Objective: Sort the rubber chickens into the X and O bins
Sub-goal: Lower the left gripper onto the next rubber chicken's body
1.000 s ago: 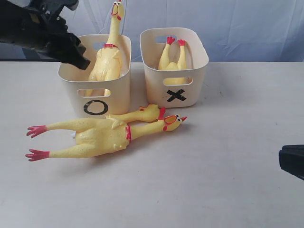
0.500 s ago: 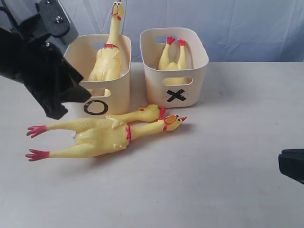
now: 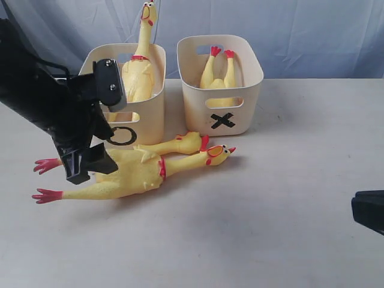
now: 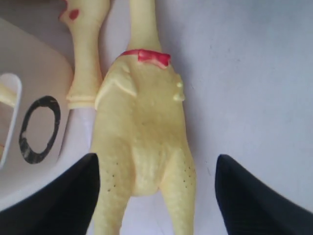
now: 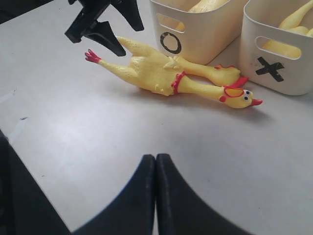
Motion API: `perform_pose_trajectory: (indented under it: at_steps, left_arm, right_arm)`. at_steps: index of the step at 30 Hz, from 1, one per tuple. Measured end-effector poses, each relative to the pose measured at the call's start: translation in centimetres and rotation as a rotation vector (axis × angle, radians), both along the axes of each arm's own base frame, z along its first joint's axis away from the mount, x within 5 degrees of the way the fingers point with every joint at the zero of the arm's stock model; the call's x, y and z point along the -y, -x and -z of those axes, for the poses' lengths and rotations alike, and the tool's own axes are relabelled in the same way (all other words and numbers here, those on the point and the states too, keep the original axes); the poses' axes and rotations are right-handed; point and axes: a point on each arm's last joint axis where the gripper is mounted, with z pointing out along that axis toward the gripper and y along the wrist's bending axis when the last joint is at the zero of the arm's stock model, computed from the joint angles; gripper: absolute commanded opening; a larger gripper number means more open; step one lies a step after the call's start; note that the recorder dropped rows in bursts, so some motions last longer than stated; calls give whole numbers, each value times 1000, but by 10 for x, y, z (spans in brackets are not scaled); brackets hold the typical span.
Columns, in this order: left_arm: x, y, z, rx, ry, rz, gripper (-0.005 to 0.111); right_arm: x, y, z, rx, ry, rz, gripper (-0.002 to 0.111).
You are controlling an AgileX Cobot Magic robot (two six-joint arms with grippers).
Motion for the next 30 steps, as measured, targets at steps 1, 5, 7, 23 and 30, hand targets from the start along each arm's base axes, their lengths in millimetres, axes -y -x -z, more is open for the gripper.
perform_pose_trajectory:
  at_steps: [1,5,7,23,30]
  left_arm:
    - [0,-2,4,-4,-15,3,64]
    - [-1,-7,16,-18,-52,12,64]
    - [-1,-11,22,-16,-76,13,64]
    - [-7,-24,30,90,-158,-18,64]
    - [-2,-28,52,4,-142,-44,64]
  right_arm:
    - [0,0,0,1,1,0,-1]
    - [0,0,0,-1,2,-1,-1]
    - [0,0,0,0,4,0,-1]
    - [0,0,0,-3,6,-2,-1]
    - [0,0,1,-2,8,-2,-1]
